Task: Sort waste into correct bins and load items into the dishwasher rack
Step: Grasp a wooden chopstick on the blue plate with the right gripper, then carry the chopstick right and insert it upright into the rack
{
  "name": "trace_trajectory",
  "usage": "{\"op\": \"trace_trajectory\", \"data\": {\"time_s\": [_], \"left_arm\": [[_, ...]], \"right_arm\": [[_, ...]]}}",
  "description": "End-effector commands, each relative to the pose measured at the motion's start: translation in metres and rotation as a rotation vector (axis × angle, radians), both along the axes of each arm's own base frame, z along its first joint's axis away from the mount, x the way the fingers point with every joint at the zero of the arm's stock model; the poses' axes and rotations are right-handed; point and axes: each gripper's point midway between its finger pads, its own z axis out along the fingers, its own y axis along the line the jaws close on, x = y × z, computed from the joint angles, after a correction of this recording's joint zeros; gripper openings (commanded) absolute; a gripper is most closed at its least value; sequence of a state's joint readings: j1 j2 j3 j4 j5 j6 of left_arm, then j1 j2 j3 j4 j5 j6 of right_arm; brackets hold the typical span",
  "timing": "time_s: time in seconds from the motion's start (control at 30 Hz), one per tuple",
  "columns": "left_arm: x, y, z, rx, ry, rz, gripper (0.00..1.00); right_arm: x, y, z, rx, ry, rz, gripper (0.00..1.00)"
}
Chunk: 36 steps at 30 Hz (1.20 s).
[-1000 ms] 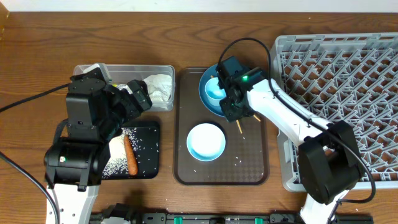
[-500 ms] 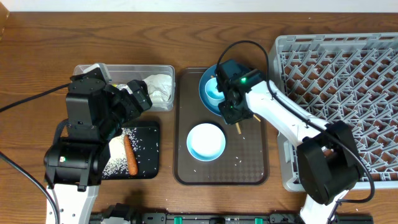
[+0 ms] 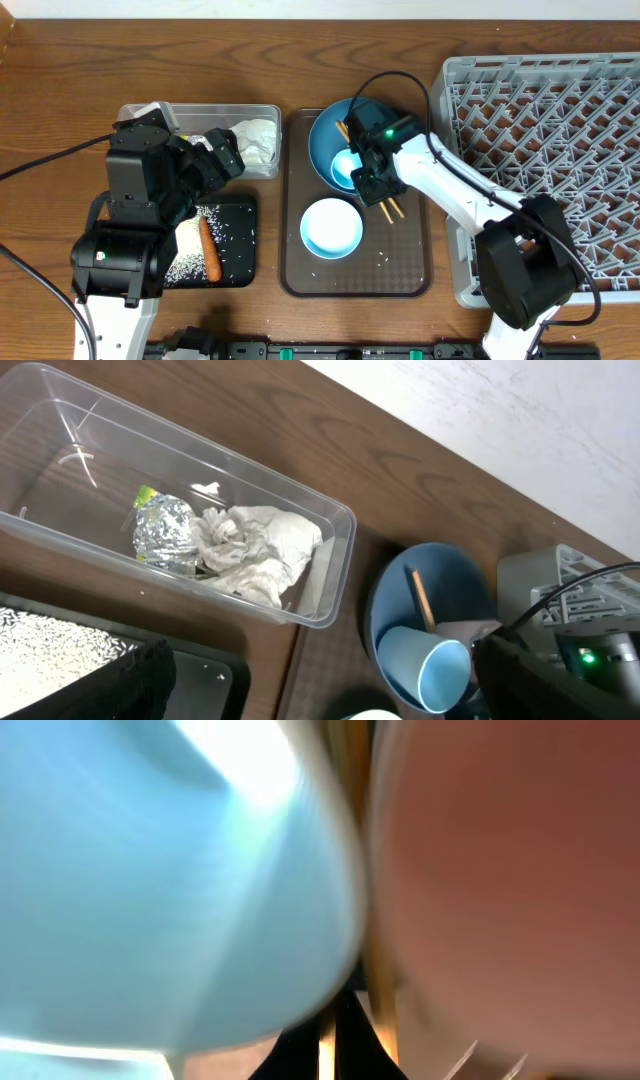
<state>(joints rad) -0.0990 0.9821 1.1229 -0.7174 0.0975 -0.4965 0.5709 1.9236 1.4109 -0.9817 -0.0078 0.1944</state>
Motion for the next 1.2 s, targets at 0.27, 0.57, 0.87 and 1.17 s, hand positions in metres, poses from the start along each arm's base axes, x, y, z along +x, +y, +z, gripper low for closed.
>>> {"op": "trace_trajectory", "data": {"time_s": [0.27, 0.57, 0.87, 1.17], "left_arm": [[0.002, 0.004, 0.004, 0.015, -0.009, 0.009, 0.98], [0.002, 0.004, 0.004, 0.015, -0.009, 0.009, 0.98], [0.002, 0.004, 0.004, 0.015, -0.009, 0.009, 0.98], [0.002, 0.004, 0.004, 0.014, -0.009, 0.009, 0.98]], "right_arm": [[0.005, 0.005, 0.06, -0.002, 0.008, -0.008, 0.01], [-0.009, -0.036, 0.113, -0.064, 0.107, -0.083, 0.01], [0.017, -0.126, 0.135, -0.037, 0.078, -0.258, 0.01], [0.026, -0.176, 0.112, -0.031, 0.096, -0.319, 0.01]]}}
